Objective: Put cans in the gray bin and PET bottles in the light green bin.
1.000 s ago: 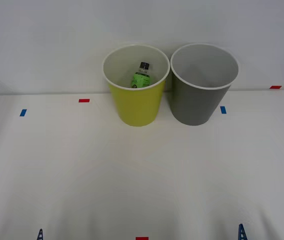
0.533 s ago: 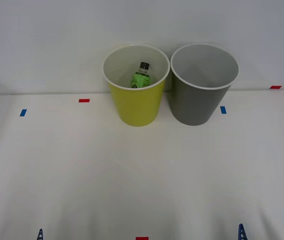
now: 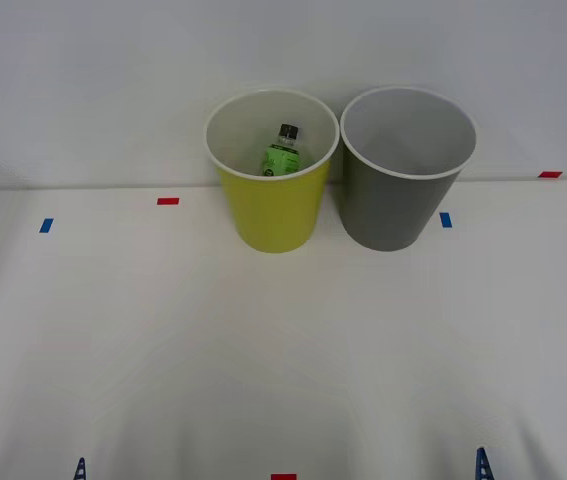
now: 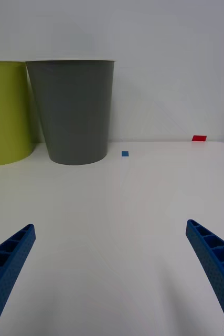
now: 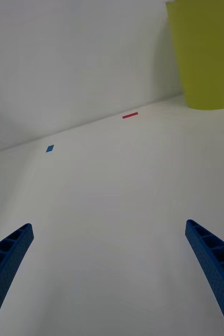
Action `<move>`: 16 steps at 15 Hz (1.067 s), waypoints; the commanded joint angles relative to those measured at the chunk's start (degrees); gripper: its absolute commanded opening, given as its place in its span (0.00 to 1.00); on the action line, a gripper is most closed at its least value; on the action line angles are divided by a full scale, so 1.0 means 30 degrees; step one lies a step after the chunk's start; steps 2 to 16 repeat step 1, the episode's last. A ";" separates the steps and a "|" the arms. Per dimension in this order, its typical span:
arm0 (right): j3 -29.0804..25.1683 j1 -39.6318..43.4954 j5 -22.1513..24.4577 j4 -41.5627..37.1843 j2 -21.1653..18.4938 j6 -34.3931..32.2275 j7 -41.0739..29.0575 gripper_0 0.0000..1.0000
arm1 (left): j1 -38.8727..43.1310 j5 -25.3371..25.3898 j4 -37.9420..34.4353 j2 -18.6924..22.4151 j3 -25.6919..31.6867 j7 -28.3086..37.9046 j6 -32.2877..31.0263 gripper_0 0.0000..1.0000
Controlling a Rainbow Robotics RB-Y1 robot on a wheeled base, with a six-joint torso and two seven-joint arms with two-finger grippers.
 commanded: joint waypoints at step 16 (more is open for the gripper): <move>0.0000 0.0000 0.0000 0.0000 0.0000 0.0000 0.0000 1.00 | 0.0000 0.0002 0.0001 0.0000 -0.0001 0.0000 0.0004 1.00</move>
